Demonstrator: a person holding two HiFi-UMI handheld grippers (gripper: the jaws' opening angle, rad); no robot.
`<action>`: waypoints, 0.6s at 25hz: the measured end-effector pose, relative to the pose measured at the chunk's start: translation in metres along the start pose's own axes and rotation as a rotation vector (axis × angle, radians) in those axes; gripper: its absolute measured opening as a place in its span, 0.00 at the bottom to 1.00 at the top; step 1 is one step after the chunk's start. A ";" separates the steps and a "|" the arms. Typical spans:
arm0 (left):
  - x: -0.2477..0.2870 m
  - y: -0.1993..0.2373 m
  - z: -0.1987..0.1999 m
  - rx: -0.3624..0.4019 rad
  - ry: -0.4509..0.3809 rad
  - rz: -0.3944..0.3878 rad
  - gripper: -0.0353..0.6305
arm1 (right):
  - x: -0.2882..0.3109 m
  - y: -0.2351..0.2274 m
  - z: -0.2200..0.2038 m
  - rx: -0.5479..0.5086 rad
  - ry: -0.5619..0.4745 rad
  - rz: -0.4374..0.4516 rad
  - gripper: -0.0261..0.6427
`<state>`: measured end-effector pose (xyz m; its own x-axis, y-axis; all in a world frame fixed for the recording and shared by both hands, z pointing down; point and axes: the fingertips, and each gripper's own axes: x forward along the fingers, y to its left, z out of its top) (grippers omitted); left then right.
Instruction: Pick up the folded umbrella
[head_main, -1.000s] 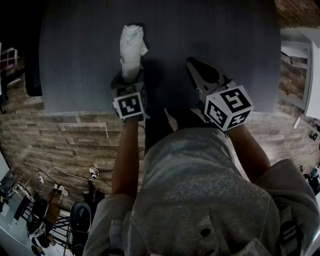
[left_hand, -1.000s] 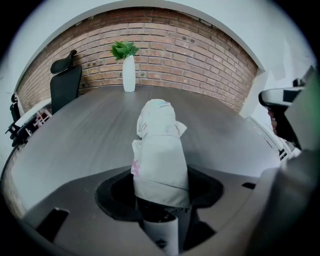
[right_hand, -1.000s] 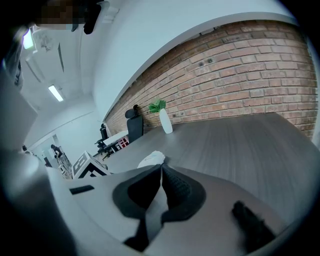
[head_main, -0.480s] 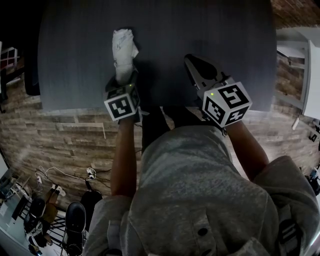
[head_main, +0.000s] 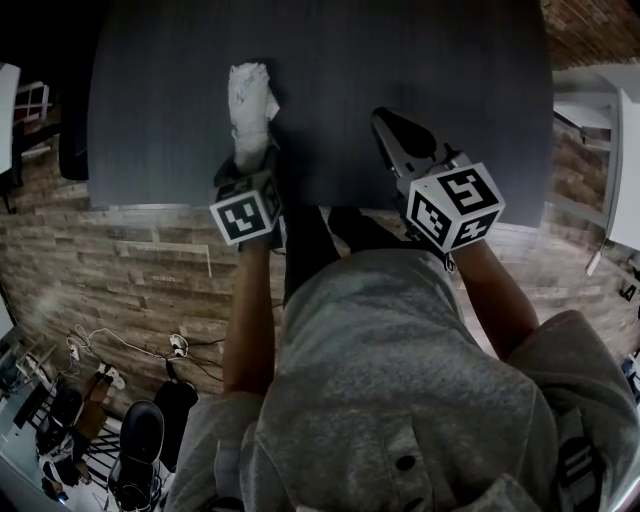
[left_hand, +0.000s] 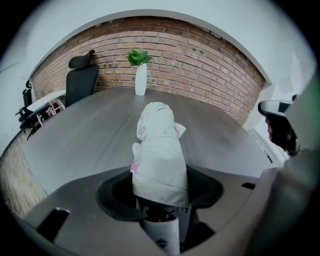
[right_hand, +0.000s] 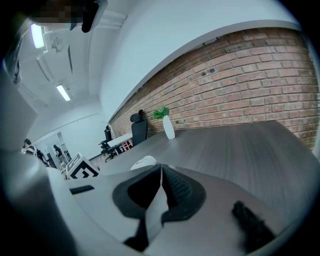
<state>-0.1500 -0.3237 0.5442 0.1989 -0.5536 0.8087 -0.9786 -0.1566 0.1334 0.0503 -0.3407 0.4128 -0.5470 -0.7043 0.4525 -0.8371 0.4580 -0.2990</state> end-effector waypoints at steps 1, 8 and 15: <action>-0.004 0.001 0.000 -0.003 -0.005 0.003 0.43 | -0.001 0.002 0.001 -0.007 -0.003 0.005 0.08; -0.037 0.003 0.000 -0.031 -0.053 0.012 0.43 | -0.006 0.020 0.010 -0.037 -0.035 0.045 0.08; -0.076 0.002 0.005 -0.051 -0.123 0.007 0.43 | -0.007 0.041 0.016 -0.061 -0.056 0.081 0.08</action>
<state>-0.1666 -0.2858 0.4801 0.1938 -0.6511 0.7339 -0.9808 -0.1121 0.1596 0.0199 -0.3255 0.3841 -0.6132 -0.6921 0.3808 -0.7898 0.5458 -0.2799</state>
